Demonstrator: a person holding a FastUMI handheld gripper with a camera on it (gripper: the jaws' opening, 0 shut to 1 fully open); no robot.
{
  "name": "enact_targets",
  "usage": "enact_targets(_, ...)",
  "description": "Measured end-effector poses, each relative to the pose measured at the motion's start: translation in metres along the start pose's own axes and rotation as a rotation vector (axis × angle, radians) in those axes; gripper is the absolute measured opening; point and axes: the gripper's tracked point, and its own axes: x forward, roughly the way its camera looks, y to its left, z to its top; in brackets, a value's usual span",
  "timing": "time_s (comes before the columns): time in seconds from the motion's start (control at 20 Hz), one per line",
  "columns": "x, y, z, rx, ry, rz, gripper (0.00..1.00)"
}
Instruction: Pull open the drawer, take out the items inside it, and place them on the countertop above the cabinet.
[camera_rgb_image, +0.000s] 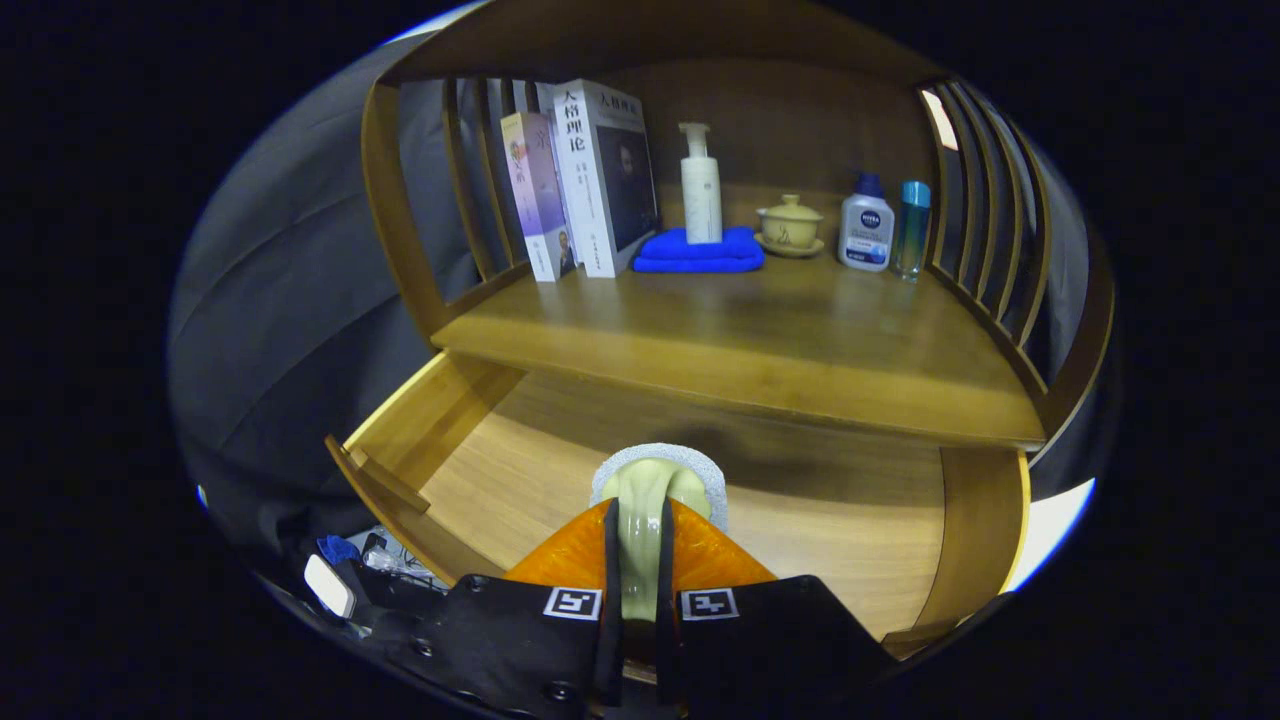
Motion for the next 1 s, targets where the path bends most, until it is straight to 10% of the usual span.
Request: enact_targets(1.0, 0.012, -0.031, 0.141, 0.233, -0.227, -0.078, 0.15)
